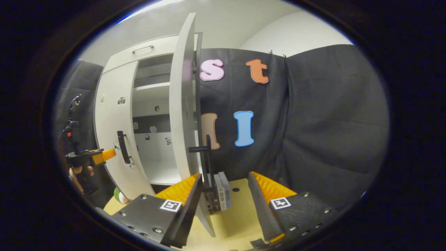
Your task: Open the right door of the double-door shoe cabinet with the right hand, and open the left door with the left hand.
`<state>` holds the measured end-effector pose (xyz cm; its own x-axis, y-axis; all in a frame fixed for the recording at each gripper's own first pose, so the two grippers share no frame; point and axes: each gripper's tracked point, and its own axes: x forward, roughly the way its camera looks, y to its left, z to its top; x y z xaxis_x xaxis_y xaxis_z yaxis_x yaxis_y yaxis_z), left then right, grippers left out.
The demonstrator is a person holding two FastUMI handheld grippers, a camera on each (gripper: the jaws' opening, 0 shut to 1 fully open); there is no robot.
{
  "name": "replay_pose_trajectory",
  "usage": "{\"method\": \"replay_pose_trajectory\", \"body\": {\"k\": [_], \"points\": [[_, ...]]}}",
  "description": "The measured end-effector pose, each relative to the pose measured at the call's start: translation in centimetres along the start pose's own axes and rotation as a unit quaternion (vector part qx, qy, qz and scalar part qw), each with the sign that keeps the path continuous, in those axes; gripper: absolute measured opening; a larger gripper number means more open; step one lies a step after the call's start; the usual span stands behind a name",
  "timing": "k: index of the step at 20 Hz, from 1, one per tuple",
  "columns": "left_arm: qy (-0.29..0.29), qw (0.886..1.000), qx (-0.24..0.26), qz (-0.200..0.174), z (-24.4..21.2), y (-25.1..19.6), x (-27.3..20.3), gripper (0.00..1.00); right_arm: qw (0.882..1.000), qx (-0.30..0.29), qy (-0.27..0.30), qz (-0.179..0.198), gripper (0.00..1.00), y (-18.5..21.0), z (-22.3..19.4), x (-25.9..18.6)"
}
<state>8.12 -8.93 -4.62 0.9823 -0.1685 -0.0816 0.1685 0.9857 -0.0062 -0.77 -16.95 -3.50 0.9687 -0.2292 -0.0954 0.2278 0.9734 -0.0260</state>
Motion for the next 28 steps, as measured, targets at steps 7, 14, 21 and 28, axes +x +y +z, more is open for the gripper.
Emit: {"method": "replay_pose_trajectory", "body": {"k": [7,14,21,28], "points": [[-0.003,1.000,0.018,0.011,0.0,-0.9,4.0,0.96,0.998,0.023,0.005,-0.063,0.78,-4.2,-0.7,-1.9],[0.003,0.999,0.036,0.030,-0.5,-1.1,6.5,0.81,0.994,0.041,0.022,-0.102,0.72,-6.8,-2.1,-3.1],[0.012,0.999,0.043,0.029,-1.3,-1.6,7.4,0.51,0.993,0.045,0.026,-0.110,0.72,-7.0,-2.3,-2.7],[0.010,0.999,0.034,0.028,-1.3,-2.0,7.5,0.33,0.994,0.024,0.028,-0.106,0.78,-6.6,-2.0,-2.9]]}}
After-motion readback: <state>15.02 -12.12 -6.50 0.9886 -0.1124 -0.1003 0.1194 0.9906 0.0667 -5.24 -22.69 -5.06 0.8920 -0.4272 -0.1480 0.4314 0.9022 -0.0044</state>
